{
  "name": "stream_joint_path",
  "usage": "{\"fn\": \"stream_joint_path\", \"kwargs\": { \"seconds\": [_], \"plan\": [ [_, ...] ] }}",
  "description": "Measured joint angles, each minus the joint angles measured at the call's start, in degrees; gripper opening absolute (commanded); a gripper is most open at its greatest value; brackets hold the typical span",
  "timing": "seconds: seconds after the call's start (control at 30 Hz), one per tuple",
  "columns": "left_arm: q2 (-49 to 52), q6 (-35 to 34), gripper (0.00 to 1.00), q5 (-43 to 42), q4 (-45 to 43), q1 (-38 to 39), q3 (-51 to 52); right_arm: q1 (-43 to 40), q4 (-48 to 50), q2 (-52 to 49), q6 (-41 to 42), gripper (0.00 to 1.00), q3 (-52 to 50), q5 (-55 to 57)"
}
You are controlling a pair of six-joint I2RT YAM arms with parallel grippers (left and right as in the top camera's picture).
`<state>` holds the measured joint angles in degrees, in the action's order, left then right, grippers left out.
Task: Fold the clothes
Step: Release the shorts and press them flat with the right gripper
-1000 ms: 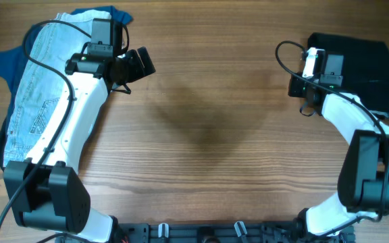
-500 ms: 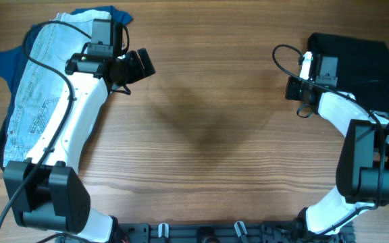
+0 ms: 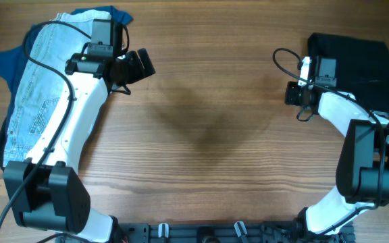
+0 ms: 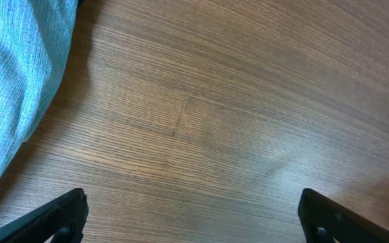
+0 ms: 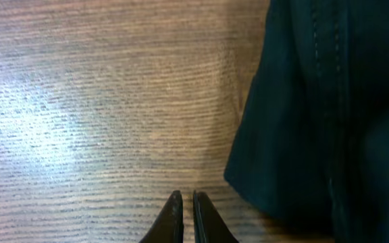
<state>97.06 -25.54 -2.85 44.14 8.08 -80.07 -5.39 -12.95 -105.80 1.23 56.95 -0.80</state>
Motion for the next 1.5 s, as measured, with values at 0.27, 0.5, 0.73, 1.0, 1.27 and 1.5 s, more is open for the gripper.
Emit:
{"fn": "stream_joint_path", "kwargs": {
  "seconds": [0.27, 0.5, 0.73, 1.0, 1.27, 1.5],
  "plan": [
    [0.0, 0.0, 1.0, 0.0, 0.0, 0.0, 0.0, -0.35, -0.79, 0.0, 2.47, 0.04, 0.0, 8.61],
    [0.0, 0.0, 1.0, 0.0, 0.0, 0.0, 0.0, -6.73, -1.09, 0.0, 6.29, 0.04, 0.0, 9.99],
    [0.0, 0.0, 1.0, 0.0, 0.0, 0.0, 0.0, -10.73, 1.03, 0.0, 6.6, 0.04, 0.0, 6.27],
    [0.0, 0.0, 1.0, 0.0, 0.0, 0.0, 0.0, -11.45, 2.93, 0.0, 6.47, 0.04, 0.0, 1.84],
    [0.0, 0.0, 1.0, 0.0, 0.0, 0.0, 0.0, -11.98, 6.99, 0.0, 6.47, 0.05, 0.0, 0.37],
    [0.0, 0.0, 1.0, 0.0, 0.0, 0.0, 0.0, -13.66, 7.52, 0.0, 6.45, 0.04, 0.0, -0.7]
  ]
}}
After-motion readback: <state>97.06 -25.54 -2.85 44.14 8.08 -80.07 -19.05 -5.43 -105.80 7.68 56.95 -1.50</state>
